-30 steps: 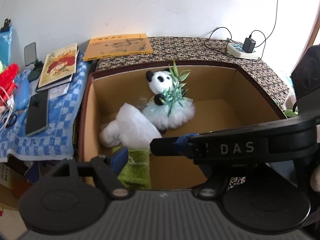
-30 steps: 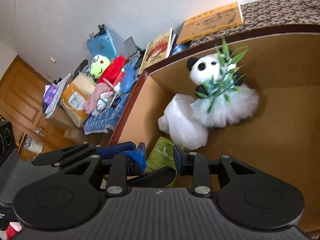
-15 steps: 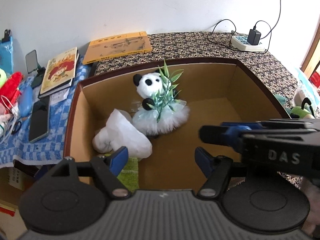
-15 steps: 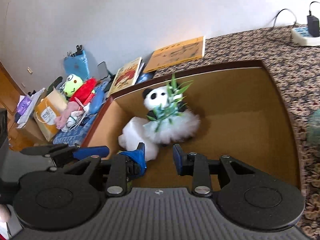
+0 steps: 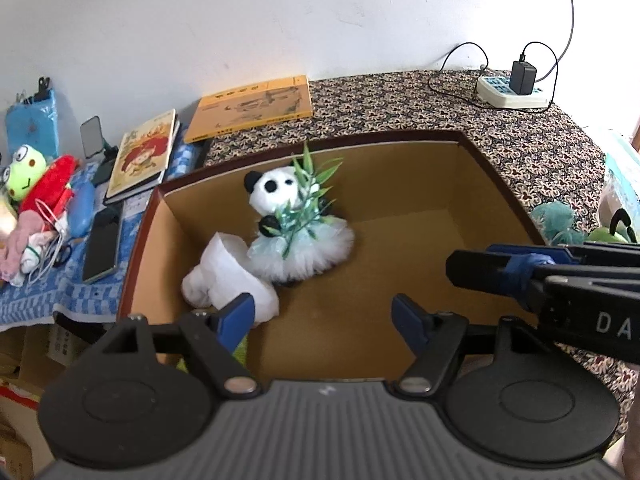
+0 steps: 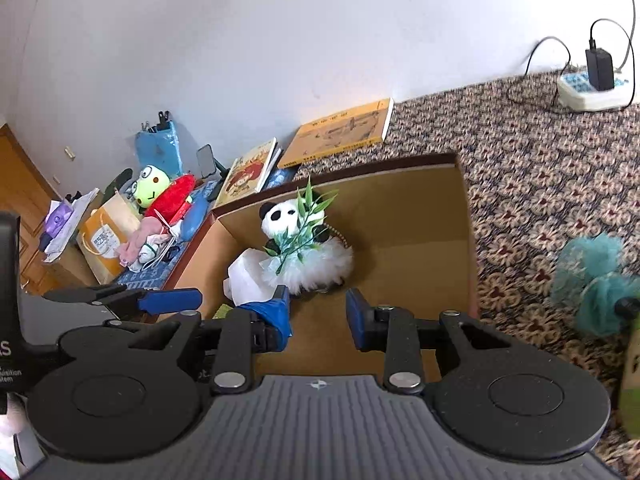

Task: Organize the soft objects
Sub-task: 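Move the open right gripper back to the pile of soft items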

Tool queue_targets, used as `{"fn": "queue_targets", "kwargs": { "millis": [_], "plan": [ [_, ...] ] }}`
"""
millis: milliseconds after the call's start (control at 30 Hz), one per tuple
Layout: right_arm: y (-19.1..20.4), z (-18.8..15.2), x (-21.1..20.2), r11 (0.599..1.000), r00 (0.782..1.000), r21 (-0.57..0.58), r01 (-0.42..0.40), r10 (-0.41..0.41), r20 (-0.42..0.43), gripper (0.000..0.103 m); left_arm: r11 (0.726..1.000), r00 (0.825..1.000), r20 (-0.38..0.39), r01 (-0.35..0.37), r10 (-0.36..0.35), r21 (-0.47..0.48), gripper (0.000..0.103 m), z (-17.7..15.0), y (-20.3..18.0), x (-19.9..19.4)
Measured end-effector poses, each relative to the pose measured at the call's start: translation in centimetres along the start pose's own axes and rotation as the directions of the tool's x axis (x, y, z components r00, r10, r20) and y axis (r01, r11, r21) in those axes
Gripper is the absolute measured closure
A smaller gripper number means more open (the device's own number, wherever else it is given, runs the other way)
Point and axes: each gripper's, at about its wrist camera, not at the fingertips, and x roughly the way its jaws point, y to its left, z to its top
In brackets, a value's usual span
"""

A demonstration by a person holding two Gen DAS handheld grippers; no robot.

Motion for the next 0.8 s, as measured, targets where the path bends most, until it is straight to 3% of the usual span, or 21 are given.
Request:
{"fn": "queue_targets", "kwargs": {
  "millis": [467, 800],
  "plan": [
    [-5.6, 0.3, -5.2, 0.999, 0.999, 0.014, -0.039, 0.038, 0.033, 0.089, 0.998, 0.998, 0.02, -0.054, 0.053, 0.022, 0.026, 0.9, -7.7, -1.8],
    [-10.0, -0.1, -9.5, 1.0, 0.999, 0.007, -0.002, 0.002, 0.052, 0.088, 0.997, 0.999, 0.047, -0.011, 0.007, 0.077, 0.026, 1.7, -14.3, -2.5]
  ]
}}
